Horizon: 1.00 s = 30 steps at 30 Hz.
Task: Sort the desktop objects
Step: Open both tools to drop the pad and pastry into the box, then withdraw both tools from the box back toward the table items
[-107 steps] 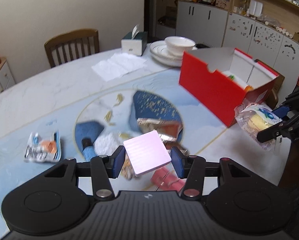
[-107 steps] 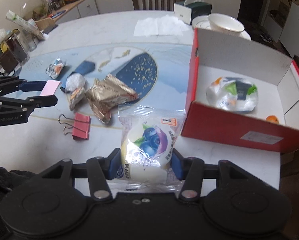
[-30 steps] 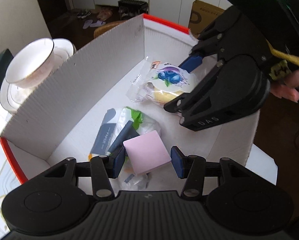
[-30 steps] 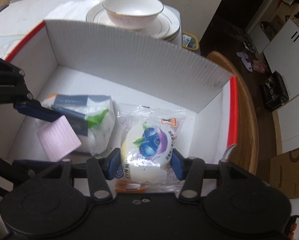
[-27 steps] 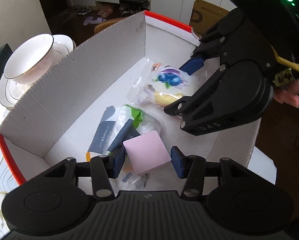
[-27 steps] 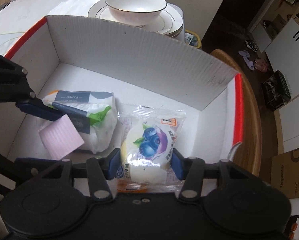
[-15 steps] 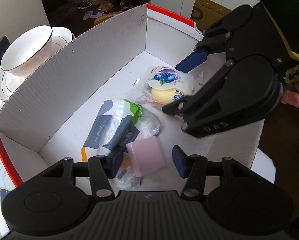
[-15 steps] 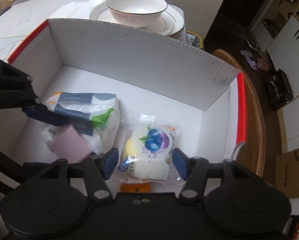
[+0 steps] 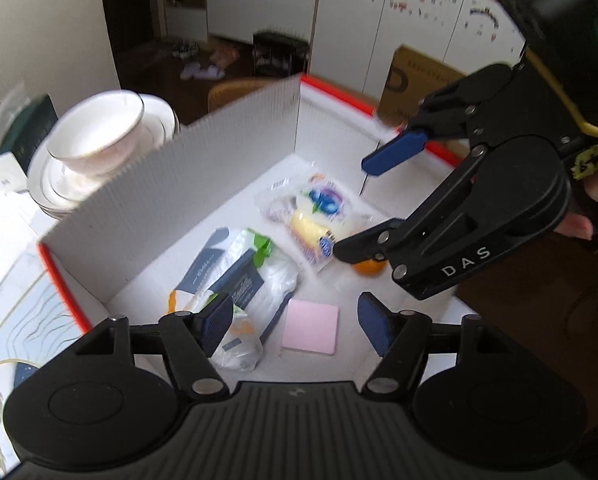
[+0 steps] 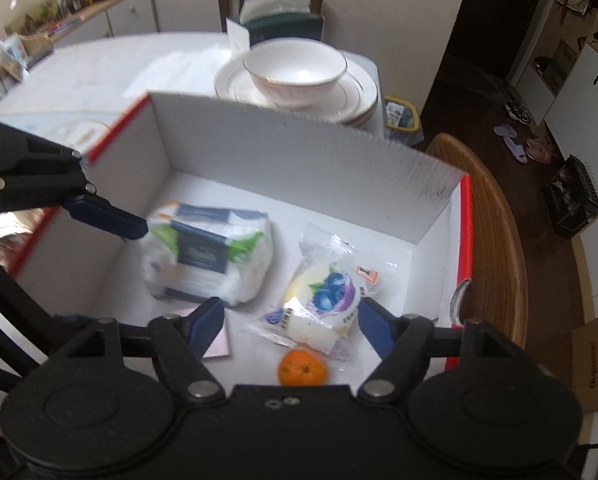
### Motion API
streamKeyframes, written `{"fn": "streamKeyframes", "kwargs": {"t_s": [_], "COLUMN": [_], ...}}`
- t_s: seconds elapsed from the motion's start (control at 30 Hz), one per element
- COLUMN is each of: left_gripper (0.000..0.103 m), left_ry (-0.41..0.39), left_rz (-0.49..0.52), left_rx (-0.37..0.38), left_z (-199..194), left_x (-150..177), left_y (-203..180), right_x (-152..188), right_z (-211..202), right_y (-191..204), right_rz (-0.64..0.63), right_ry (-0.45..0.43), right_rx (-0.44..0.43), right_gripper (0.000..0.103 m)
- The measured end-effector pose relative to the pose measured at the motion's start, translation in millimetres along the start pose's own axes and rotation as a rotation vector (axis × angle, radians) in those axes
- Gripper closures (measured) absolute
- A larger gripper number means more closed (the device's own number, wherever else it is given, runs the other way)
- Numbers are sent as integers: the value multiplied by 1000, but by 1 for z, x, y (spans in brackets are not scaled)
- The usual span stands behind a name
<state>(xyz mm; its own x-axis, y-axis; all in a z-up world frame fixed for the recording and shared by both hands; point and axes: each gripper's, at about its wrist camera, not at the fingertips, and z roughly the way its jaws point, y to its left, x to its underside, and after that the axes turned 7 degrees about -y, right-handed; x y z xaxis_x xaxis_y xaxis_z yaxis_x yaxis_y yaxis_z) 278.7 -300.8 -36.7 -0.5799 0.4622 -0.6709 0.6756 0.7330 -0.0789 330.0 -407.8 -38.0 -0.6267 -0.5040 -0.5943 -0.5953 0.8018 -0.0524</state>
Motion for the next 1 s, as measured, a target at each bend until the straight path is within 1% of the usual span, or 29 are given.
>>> {"fn": "streamKeyframes", "kwargs": {"t_s": [0.1, 0.23, 0.47, 0.53, 0.67, 0.7, 0.77, 0.8, 0.87, 1.0], "left_gripper": [35, 35, 35, 31, 30, 29, 26, 24, 24, 18], "left_ry": [-54, -122, -208, -230, -262, -269, -284, -291, -303, -331], "left_rz": [-10, -33, -85, -93, -96, -97, -101, -104, -108, -111], "left_rx": [-16, -53, -128, -146, -173, -176, -182, -185, -182, -191], "left_z": [-20, -48, -88, -97, -113, -118, -125, -129, -138, -158], "left_x": [1, 5, 16, 20, 28, 31, 36, 40, 46, 60], "left_y": [-4, -5, 6, 10, 16, 17, 22, 24, 30, 43], "right_x": [-1, -2, 1, 2, 3, 4, 4, 4, 4, 2], "right_z": [-15, -35, -59, -63, -68, -70, -74, -77, -81, -87], "right_y": [4, 14, 32, 38, 47, 49, 55, 58, 66, 90], "right_rz": [4, 3, 9, 15, 33, 40, 55, 63, 75, 81], "right_ry": [-34, -88, -163, -176, -200, -207, -223, -234, -258, -288], "right_rx": [-28, -58, -85, -90, -92, -94, -94, -94, -98, -107], "right_gripper": [28, 25, 20, 19, 14, 14, 9, 8, 4, 0]}}
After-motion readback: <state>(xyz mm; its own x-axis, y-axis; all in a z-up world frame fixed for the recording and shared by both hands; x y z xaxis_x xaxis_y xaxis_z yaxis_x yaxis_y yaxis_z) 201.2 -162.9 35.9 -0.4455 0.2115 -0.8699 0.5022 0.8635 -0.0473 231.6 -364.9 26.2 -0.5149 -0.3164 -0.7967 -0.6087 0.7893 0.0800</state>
